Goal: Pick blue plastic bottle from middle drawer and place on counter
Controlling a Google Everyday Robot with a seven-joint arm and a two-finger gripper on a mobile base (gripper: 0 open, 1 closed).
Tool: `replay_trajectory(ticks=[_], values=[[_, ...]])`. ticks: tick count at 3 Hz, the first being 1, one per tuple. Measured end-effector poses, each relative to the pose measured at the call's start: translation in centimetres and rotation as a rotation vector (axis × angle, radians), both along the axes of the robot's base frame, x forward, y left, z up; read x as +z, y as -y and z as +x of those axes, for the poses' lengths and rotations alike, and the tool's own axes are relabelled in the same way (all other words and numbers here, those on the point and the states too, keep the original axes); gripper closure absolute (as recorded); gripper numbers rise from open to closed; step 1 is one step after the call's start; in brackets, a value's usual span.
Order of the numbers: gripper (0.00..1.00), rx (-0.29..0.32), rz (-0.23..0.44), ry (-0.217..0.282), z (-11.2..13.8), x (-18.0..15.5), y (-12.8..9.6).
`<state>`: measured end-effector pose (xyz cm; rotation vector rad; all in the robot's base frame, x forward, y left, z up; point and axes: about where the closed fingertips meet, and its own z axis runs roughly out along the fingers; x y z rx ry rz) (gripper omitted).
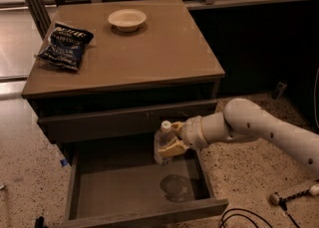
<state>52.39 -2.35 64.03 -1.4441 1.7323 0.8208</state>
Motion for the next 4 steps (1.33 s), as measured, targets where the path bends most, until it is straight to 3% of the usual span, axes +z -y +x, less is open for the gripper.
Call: replay_trajectory(ticks=[1, 2, 3, 4], values=[[1.00, 0.000, 0.000, 0.000, 0.0, 0.0, 0.0], [1.00, -0.028, 0.002, -0.024, 0.4, 3.1, 0.1], [1.00, -0.064, -0.006, -0.050, 1.8, 10.2, 0.3], [1.00, -0.093, -0.025, -0.027, 3.6, 19.2, 0.4]])
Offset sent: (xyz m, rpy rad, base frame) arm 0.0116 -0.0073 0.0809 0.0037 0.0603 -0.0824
